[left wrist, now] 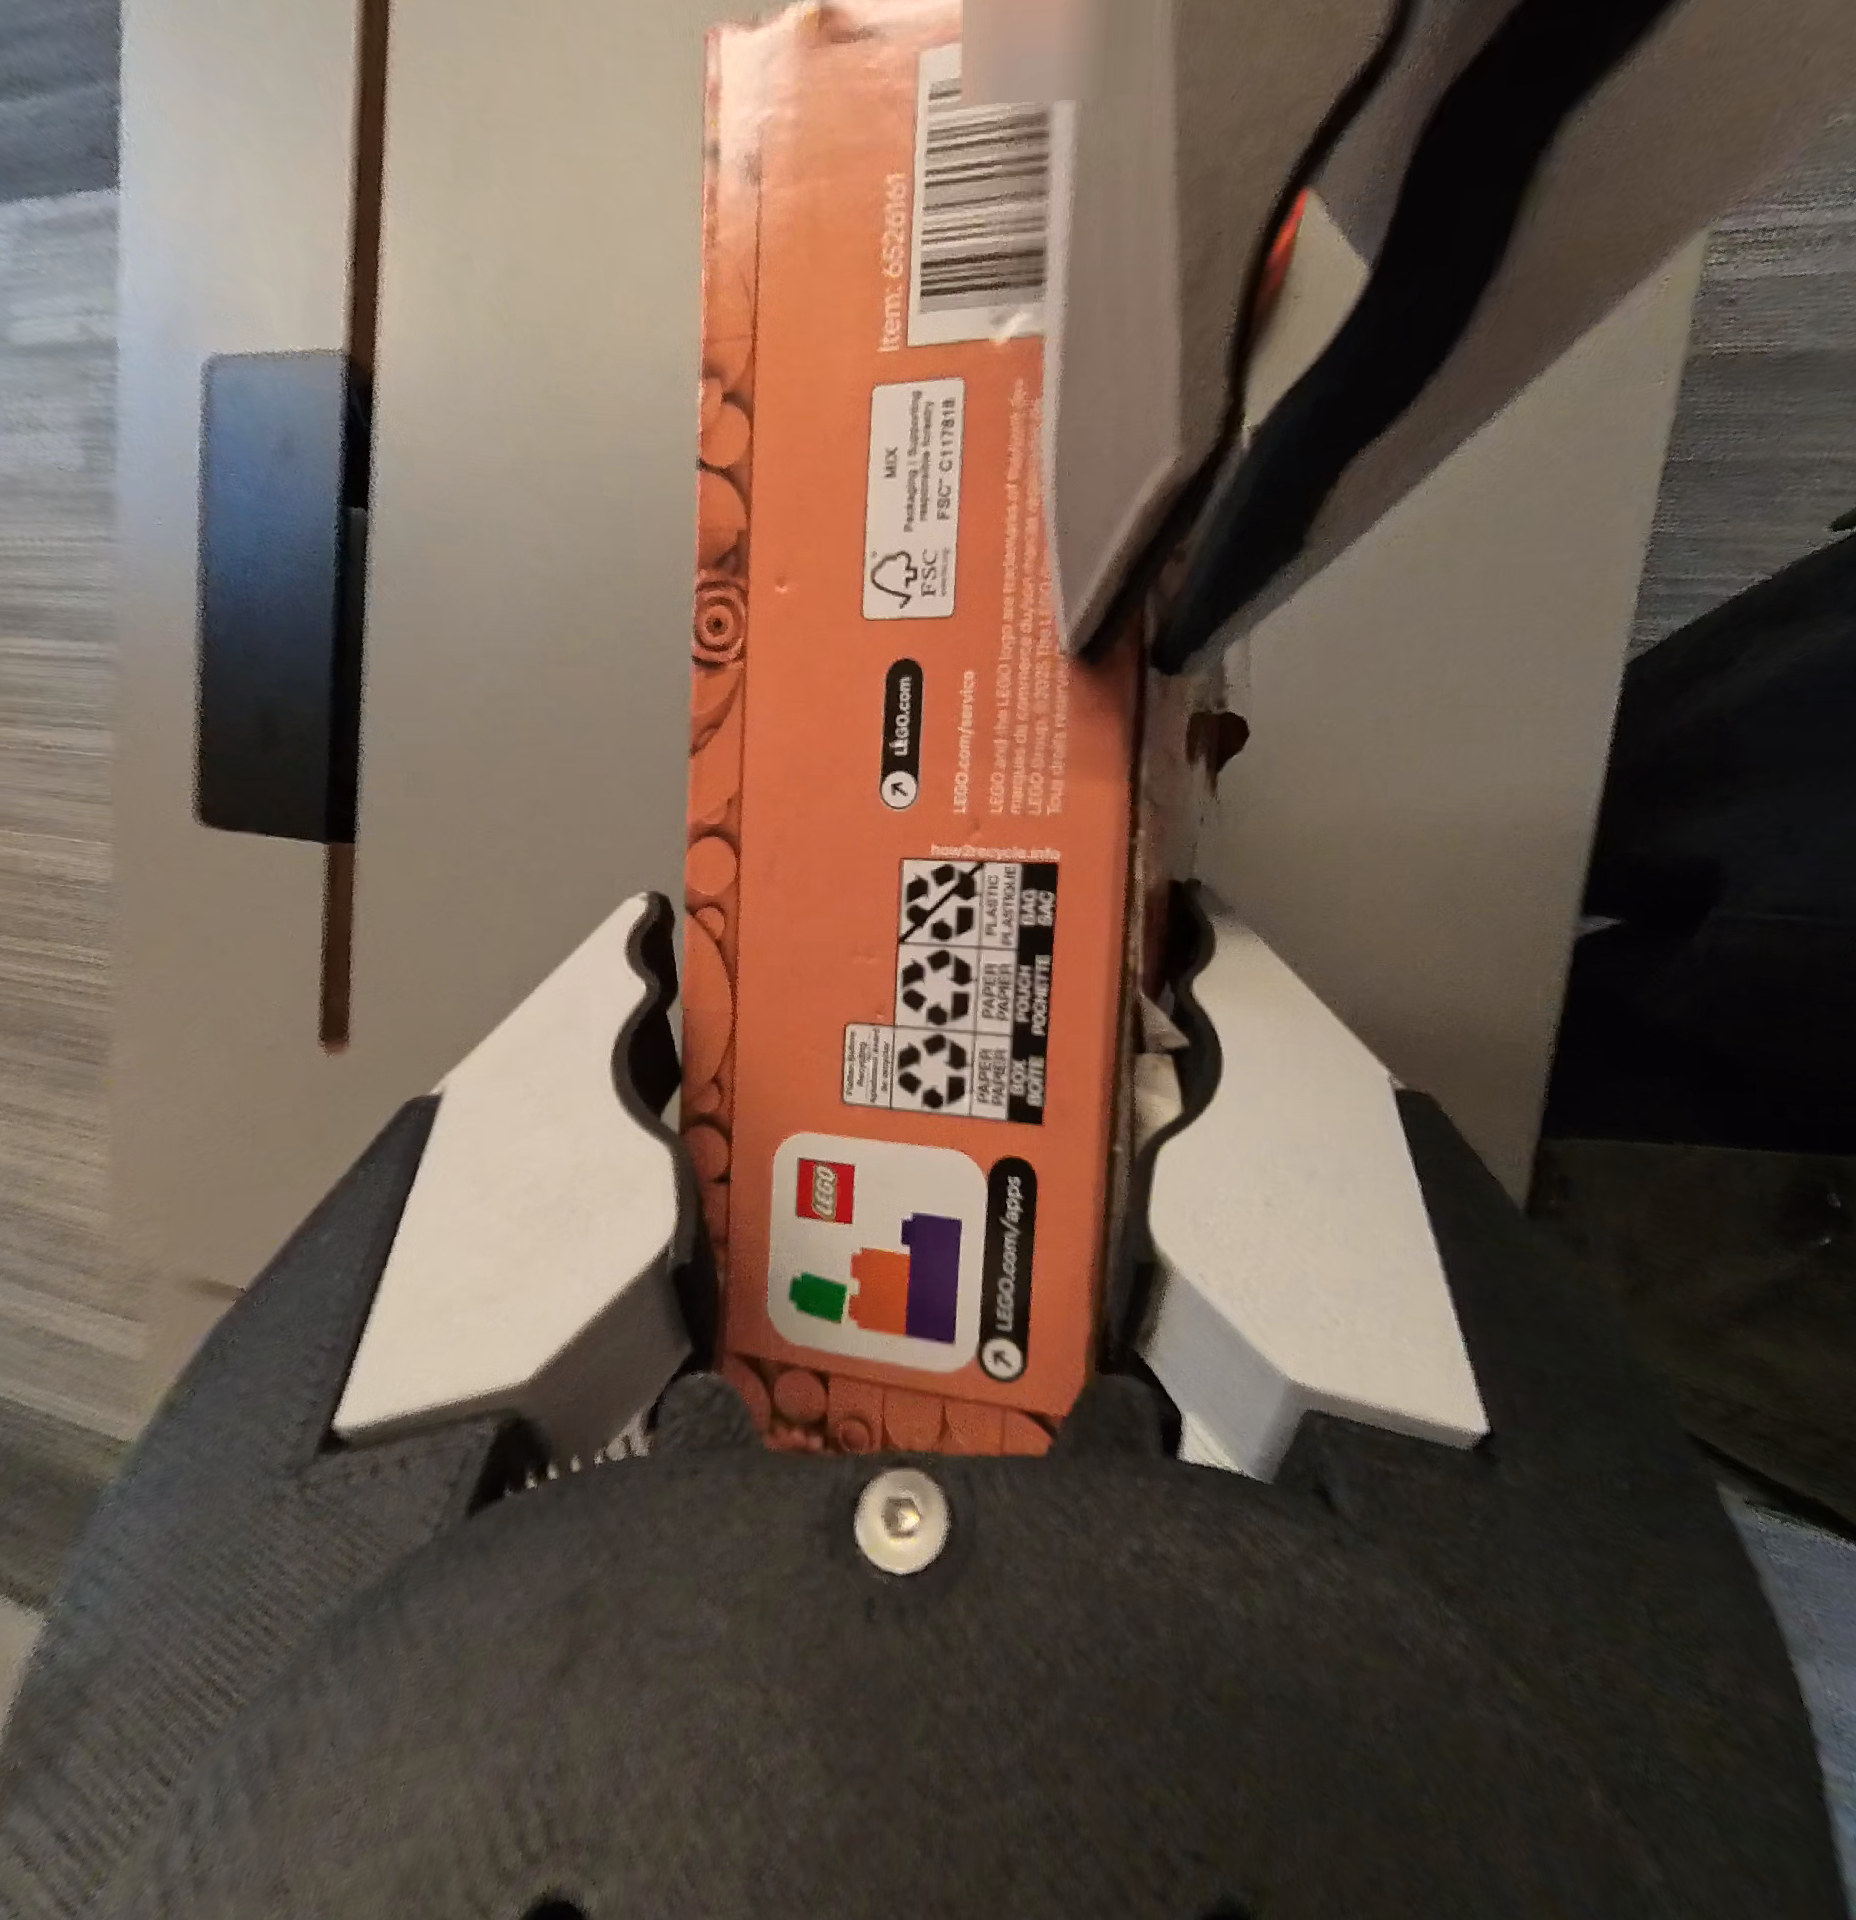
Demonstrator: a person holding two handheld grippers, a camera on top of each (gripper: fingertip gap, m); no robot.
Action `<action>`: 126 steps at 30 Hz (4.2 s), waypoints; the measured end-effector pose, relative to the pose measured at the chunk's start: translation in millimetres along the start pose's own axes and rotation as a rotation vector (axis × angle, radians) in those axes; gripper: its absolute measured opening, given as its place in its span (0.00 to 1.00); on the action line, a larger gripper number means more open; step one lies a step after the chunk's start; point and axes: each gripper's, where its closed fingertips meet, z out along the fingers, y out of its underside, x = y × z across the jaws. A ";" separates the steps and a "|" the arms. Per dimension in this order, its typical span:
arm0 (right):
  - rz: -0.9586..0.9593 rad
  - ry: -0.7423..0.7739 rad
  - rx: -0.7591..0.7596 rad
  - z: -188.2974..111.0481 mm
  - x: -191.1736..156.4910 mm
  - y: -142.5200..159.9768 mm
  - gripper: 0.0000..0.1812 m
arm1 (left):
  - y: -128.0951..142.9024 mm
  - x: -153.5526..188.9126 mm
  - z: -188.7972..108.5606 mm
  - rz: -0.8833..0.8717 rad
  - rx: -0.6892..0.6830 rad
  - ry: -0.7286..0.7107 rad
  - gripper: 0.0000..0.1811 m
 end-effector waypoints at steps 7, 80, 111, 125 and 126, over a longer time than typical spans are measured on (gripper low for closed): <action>0.014 -0.021 -0.001 0.1 0.4 0.4 0.05 | -16.3 -8.5 -28.0 0.068 0.126 -0.174 0.49; 1.510 0.490 -0.615 -78.3 -73.0 356.3 0.15 | -33.1 8.5 -29.9 0.135 0.287 -0.403 0.20; 1.375 0.318 -0.574 -8.0 -78.6 291.2 0.20 | -34.4 -0.9 -28.7 0.132 0.298 -0.407 0.19; 1.254 0.152 -0.504 -101.4 -111.0 297.0 0.16 | -34.1 -1.6 -29.1 0.139 0.303 -0.412 0.19; 1.329 0.228 -0.516 -104.5 -105.0 302.1 0.16 | -34.2 -1.2 -29.1 0.140 0.304 -0.414 0.18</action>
